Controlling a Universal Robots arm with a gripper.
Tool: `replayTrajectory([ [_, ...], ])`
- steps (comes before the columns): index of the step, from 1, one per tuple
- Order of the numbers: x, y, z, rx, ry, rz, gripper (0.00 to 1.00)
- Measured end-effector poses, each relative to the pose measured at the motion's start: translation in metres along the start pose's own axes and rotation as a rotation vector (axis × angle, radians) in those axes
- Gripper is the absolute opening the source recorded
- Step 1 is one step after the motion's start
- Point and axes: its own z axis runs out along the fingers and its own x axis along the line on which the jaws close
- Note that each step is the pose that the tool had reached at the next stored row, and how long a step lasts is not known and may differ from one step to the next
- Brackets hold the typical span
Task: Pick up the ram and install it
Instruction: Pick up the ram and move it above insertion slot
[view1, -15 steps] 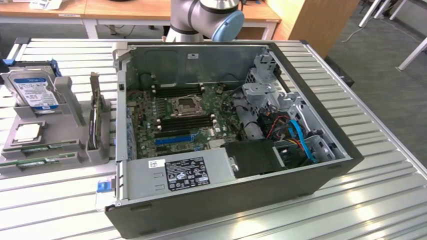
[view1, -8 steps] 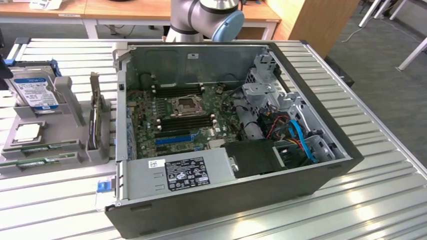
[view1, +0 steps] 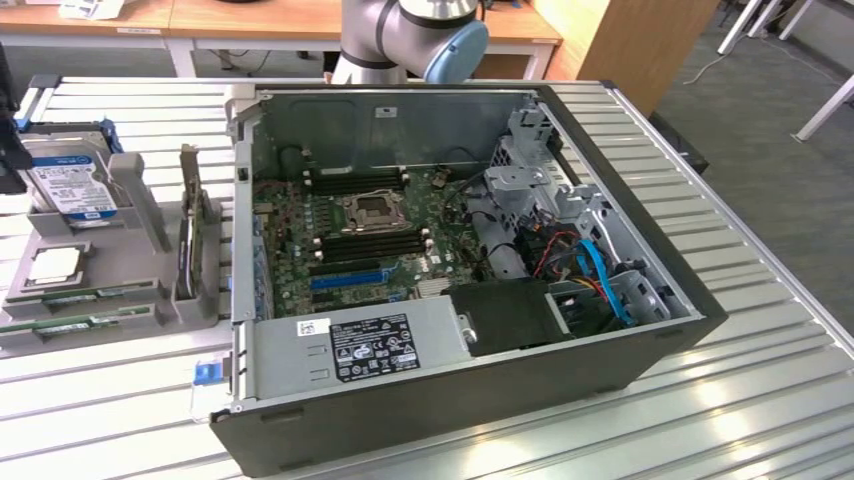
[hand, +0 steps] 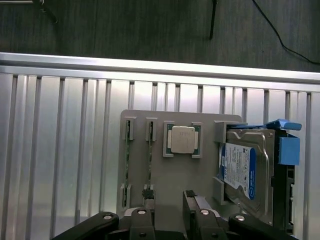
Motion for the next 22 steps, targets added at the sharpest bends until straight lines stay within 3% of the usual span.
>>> replayTrajectory([
  [12,0.001,-0.001,0.0217,0.0002,-0.0073,0.0,0.36],
  [22,0.002,-0.0018,0.0398,0.0006,-0.0171,-0.001,0.36],
])
